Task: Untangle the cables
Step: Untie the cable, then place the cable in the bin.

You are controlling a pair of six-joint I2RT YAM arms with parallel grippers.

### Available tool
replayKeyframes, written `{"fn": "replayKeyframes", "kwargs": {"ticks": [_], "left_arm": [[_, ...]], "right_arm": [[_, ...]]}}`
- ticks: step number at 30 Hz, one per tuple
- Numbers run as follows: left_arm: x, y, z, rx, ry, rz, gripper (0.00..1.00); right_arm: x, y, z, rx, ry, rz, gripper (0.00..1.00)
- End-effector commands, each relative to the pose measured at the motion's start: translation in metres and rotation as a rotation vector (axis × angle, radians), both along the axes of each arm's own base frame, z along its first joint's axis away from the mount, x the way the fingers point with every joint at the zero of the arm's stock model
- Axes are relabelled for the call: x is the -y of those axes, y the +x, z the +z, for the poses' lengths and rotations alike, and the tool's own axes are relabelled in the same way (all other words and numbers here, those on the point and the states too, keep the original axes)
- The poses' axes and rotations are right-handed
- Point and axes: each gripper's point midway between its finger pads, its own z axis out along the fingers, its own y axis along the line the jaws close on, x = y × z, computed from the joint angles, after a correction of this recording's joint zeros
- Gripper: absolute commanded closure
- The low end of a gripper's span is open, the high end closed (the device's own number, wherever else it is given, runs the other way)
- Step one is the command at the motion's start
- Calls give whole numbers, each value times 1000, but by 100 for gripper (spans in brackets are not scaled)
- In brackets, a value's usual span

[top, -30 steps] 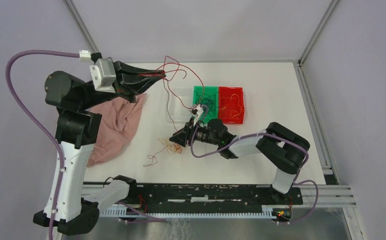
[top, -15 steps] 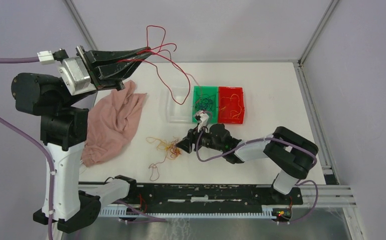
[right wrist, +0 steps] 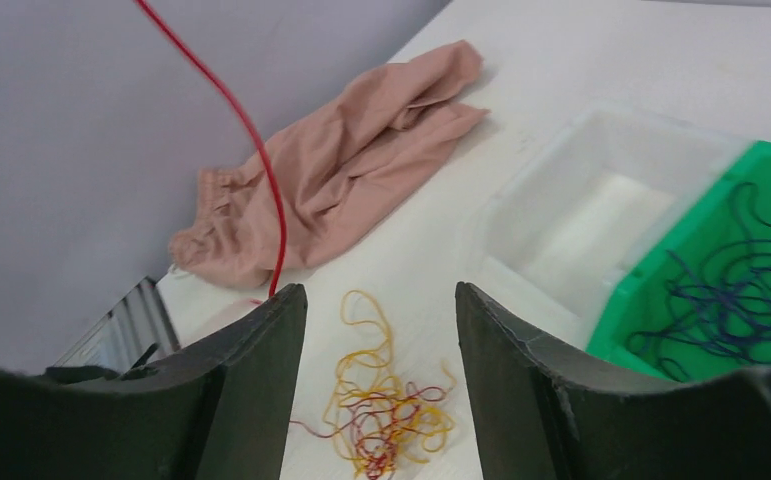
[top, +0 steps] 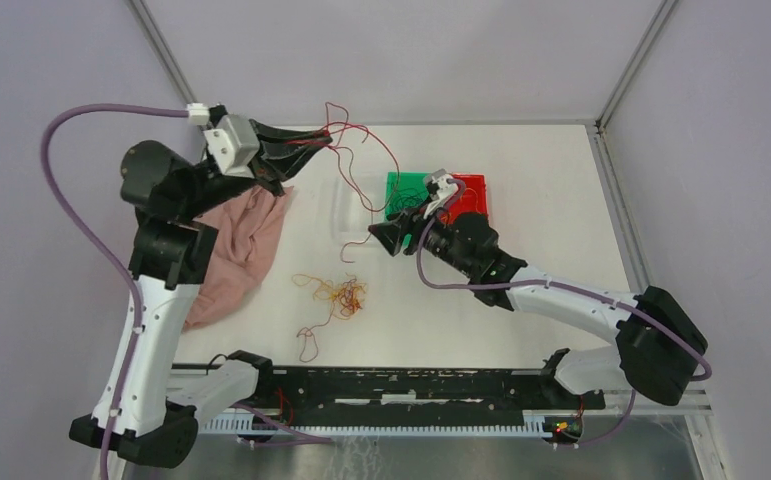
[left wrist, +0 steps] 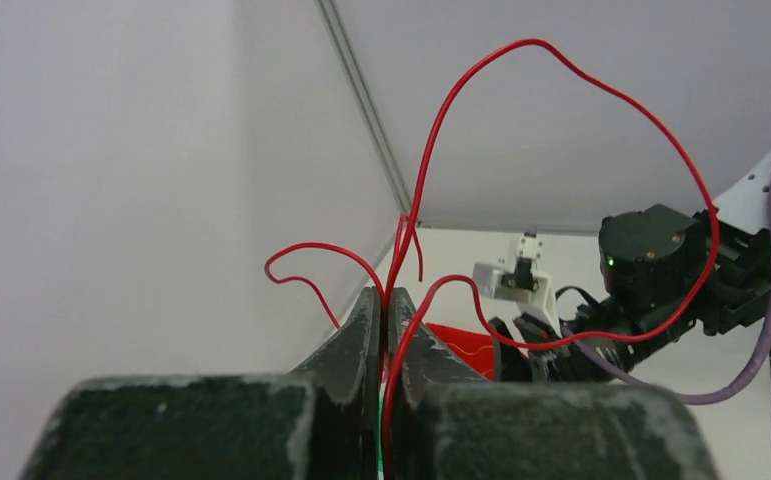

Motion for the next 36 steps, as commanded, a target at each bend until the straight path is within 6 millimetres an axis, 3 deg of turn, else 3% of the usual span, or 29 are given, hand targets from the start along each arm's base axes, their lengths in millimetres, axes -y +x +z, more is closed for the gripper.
{"fn": "replayKeyframes", "kwargs": {"ticks": [1, 7, 14, 26, 33, 36], "left_arm": [[-1, 41, -51, -114, 13, 99, 97], [-2, 91, -99, -167, 23, 200, 97], [4, 130, -132, -139, 116, 232, 97], [3, 171, -162, -30, 276, 295, 97], [-2, 205, -159, 32, 286, 383, 97], [-1, 212, -167, 57, 312, 388, 97]], "right_arm": [[28, 32, 9, -6, -33, -141, 38], [63, 57, -11, -21, -169, -294, 37], [85, 72, -30, -49, -237, -384, 38], [95, 73, -40, -69, -230, -404, 41], [94, 72, -44, -77, -214, -399, 43], [95, 72, -46, -80, -211, -399, 43]]}}
